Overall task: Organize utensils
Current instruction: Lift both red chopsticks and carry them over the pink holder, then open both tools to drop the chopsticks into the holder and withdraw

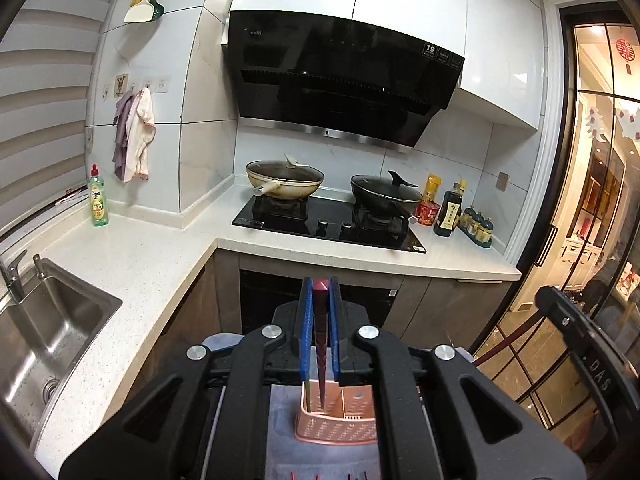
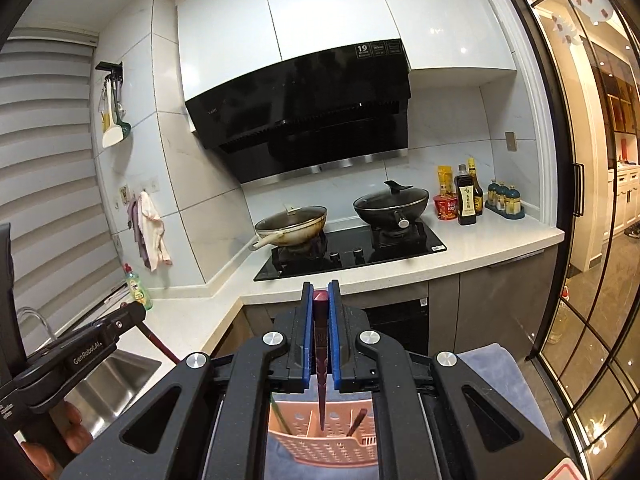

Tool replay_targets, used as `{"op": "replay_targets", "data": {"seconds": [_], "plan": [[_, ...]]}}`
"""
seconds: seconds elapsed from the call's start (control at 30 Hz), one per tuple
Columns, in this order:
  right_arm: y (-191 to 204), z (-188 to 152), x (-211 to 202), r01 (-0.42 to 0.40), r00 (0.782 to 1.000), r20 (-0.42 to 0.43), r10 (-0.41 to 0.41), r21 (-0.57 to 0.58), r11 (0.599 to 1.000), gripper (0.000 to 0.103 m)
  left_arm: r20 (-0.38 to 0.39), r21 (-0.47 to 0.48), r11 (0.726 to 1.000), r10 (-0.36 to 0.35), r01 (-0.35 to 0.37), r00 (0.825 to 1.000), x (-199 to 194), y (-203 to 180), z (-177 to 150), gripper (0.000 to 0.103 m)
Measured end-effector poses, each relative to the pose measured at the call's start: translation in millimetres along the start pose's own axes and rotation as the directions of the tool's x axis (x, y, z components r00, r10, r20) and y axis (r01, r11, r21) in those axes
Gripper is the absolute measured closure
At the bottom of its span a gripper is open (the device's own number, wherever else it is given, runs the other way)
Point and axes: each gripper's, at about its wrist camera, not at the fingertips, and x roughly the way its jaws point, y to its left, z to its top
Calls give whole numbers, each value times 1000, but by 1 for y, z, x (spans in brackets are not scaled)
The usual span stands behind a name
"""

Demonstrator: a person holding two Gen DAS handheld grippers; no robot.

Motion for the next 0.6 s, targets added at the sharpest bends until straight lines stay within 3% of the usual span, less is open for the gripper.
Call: {"op": "replay_targets", "data": {"seconds": [0.6], "plan": [[-15, -38, 70, 17, 990, -143, -17, -1, 1000, 96, -115, 19, 1000, -4, 7, 993, 73, -6, -33, 96]]}}
